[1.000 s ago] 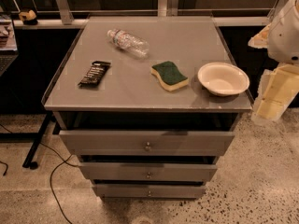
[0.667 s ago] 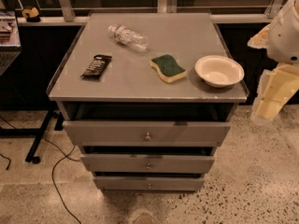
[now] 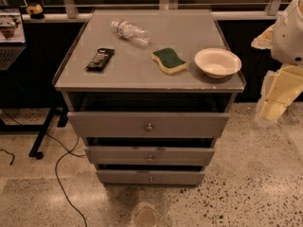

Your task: Open bottom drawer

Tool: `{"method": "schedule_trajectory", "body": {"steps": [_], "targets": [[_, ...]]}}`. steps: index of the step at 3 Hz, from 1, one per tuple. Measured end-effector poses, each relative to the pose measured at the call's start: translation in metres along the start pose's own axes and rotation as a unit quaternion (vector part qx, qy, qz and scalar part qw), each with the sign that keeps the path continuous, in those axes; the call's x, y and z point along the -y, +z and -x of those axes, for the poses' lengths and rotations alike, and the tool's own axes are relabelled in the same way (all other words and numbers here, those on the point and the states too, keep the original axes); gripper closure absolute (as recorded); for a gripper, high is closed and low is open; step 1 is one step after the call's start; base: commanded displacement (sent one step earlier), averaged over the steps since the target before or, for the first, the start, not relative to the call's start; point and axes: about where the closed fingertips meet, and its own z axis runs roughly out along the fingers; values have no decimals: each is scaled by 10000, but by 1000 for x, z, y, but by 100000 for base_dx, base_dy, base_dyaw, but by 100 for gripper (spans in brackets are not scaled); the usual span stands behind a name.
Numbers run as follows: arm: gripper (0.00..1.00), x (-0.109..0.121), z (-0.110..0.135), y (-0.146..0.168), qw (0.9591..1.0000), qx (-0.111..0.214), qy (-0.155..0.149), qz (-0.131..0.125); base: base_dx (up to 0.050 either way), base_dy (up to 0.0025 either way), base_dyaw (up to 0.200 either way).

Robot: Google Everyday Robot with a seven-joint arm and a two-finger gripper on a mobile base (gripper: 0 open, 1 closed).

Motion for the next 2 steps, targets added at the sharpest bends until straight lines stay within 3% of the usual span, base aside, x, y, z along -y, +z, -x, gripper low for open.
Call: {"method": "schedule_trajectory", "body": {"steps": [1, 2], "targets": [[0, -3, 2, -2, 9997, 177, 24, -148, 0, 0, 0], [0, -19, 4, 28, 9964, 727, 420, -70, 0, 0, 0]]}}
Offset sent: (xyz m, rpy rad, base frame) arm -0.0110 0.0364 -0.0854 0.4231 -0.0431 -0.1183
